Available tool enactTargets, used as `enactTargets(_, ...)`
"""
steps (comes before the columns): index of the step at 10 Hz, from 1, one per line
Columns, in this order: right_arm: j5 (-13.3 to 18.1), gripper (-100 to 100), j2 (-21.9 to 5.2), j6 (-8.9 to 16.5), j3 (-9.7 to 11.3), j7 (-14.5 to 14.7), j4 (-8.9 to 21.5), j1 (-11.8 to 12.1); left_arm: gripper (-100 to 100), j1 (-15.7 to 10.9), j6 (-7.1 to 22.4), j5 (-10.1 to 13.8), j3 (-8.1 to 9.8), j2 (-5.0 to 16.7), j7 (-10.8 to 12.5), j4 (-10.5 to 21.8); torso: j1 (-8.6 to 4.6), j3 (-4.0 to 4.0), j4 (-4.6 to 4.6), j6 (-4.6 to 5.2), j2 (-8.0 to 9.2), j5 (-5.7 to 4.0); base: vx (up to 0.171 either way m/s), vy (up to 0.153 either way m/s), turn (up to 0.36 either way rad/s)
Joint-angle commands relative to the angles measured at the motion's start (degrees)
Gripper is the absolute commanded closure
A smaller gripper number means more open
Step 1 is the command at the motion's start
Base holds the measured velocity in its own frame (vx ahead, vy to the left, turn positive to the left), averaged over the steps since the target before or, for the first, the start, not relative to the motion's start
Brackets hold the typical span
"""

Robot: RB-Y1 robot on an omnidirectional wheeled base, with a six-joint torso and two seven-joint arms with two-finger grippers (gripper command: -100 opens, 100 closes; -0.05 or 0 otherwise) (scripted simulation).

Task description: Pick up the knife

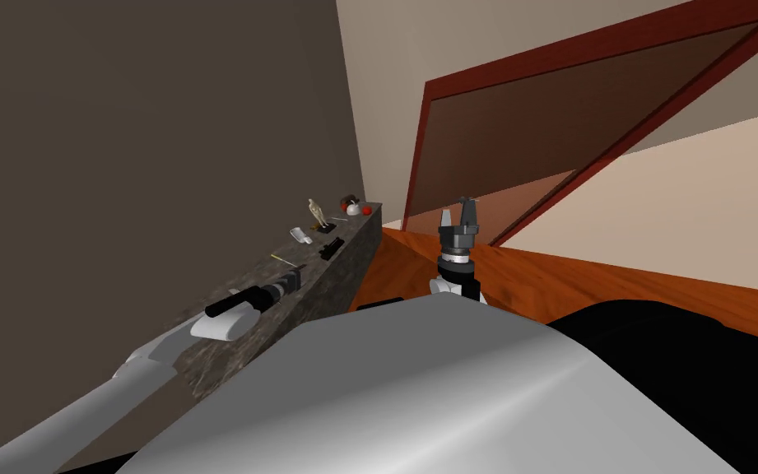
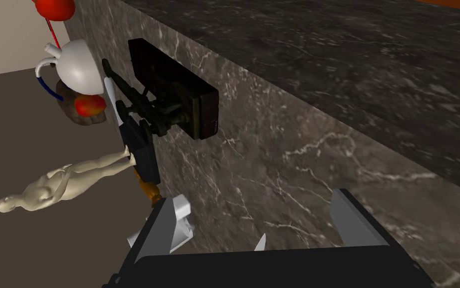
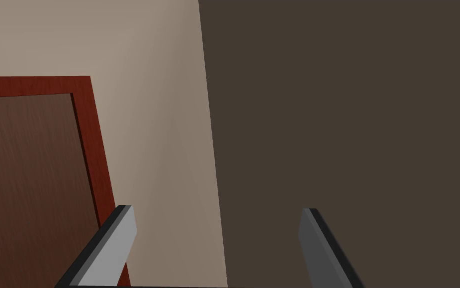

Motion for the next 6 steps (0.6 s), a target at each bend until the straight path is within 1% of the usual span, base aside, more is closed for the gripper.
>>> enactTargets(1,0.0,0,0.0,0.0,0.0,0.0,0.0,0.0,-100,0.3,-0.2,1.4,-0.2,1.7,0.0,0.4,0.0,0.0,0.0,0.0,0.0,0.0,0.0,0.024,0.012)
enactTargets(2,0.0,0,0.0,0.0,0.0,0.0,0.0,0.0,-100,0.4,1.7,3.6,-0.74,3.8,0.2,2.3,-0.08,0.0,0.0,-0.03,0.0,-0.01,-0.001,0.032,-0.34)
enactTargets(3,0.0,0,0.0,0.0,0.0,0.0,0.0,0.0,-100,0.4,1.7,4.5,-0.74,4.8,0.2,2.3,-0.06,-0.01,-0.01,0.08,-0.02,-0.01,-0.003,0.045,-0.232)
enactTargets(4,0.0,0,0.0,0.0,0.0,0.0,0.0,0.0,-100,0.5,3.5,6.2,-1.27,6.5,0.2,4.3,-0.04,-0.01,0.0,-0.01,-0.01,0.0,-0.004,0.058,-0.353)
enactTargets(5,0.0,0,0.0,0.0,0.0,0.0,0.0,0.0,-100,0.5,3.5,6.6,-1.27,6.9,0.2,4.3,0.03,-0.01,-0.01,0.06,-0.02,0.01,0.001,0.062,-0.184)
enactTargets(6,0.0,0,0.0,0.0,0.0,0.0,0.0,0.0,-100,0.5,3.5,7.5,-1.27,7.7,0.2,4.3,0.04,-0.02,-0.01,-0.02,-0.03,0.01,0.007,0.031,0.025)
